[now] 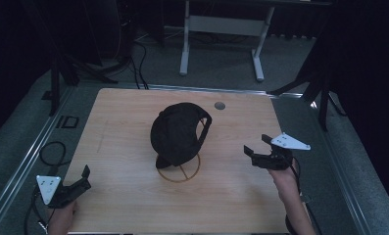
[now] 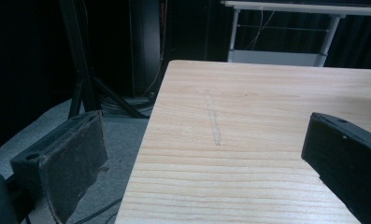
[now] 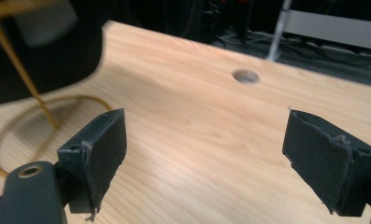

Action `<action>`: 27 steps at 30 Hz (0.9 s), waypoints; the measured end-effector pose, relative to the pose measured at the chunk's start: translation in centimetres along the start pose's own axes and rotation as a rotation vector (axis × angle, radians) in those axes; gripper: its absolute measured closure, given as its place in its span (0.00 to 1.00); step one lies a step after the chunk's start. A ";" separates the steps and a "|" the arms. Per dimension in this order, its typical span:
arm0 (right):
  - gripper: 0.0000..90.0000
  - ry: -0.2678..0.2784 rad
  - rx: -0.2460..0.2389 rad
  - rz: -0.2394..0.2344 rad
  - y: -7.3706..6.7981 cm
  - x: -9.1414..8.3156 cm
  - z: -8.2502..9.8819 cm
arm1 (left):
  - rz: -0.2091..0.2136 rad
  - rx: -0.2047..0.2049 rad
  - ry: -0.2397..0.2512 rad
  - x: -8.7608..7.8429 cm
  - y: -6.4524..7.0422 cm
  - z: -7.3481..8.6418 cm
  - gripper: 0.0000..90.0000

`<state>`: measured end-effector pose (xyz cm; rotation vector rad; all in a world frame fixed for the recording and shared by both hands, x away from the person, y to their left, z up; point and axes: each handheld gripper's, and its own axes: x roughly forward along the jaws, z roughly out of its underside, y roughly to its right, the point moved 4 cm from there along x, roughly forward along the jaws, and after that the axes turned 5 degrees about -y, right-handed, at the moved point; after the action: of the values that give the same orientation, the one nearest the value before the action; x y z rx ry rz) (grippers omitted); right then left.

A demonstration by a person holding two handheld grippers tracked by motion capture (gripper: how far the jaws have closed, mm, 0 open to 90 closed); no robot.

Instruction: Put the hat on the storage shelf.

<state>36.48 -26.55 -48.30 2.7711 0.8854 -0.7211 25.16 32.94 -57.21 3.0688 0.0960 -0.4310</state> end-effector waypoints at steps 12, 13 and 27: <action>0.15 -0.039 0.080 0.112 3.1 -1.0 6.5 | -0.001 -0.002 0.001 0.0 0.0 0.0 0.01; 0.15 -0.037 0.078 0.122 3.3 -1.1 6.9 | -0.001 -0.002 0.000 0.0 0.0 0.0 0.01; 0.16 -0.088 0.151 0.246 5.6 -3.0 11.1 | 0.004 -0.006 -0.002 0.0 -0.1 0.0 0.01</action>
<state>33.19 -35.70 -56.60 2.8809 0.4806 -0.8900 25.17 33.01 -57.21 3.0621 0.0910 -0.4328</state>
